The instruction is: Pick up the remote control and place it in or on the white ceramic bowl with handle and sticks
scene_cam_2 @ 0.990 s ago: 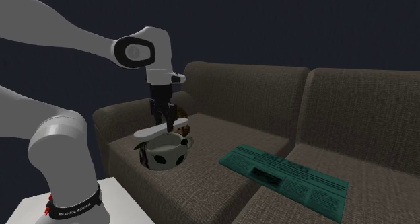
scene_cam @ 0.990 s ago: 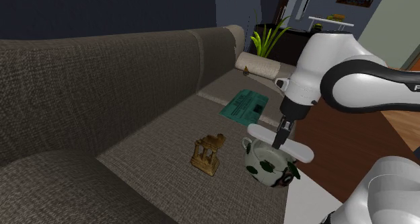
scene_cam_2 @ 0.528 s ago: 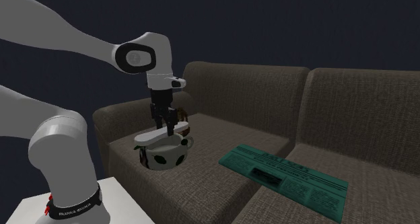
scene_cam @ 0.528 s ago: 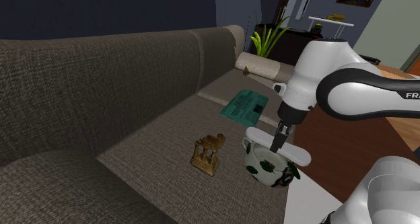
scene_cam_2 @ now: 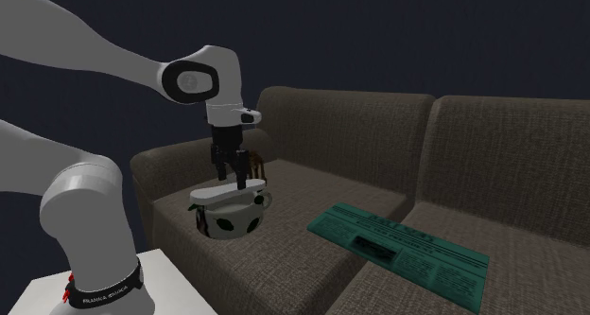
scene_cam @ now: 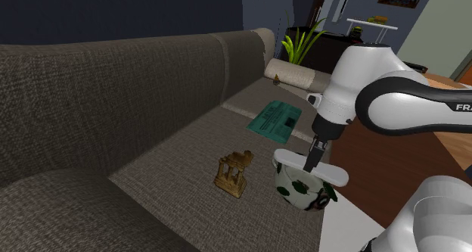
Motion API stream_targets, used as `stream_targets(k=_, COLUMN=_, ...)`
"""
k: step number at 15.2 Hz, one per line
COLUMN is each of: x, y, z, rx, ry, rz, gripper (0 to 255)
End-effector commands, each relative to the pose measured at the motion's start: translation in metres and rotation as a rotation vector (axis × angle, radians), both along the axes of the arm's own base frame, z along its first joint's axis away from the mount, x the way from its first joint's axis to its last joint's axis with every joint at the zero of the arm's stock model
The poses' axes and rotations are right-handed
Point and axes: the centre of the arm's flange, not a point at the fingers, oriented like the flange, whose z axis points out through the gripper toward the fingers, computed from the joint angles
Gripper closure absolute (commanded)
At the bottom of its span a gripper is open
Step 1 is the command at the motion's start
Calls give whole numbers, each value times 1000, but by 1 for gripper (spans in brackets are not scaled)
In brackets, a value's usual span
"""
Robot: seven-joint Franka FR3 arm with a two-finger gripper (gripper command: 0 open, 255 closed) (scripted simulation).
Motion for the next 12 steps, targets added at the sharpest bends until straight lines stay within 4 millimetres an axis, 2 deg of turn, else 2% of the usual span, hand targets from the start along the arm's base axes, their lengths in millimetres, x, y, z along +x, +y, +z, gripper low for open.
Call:
stream_targets(k=1, x=0, y=0, z=0, rx=0, ry=0, rz=0, gripper=0)
stream_targets(k=5, x=0, y=1, z=50, rx=0, ry=0, rz=0, gripper=0)
stream_targets(k=12, x=0, y=1, z=50, rx=0, ry=0, rz=0, gripper=0)
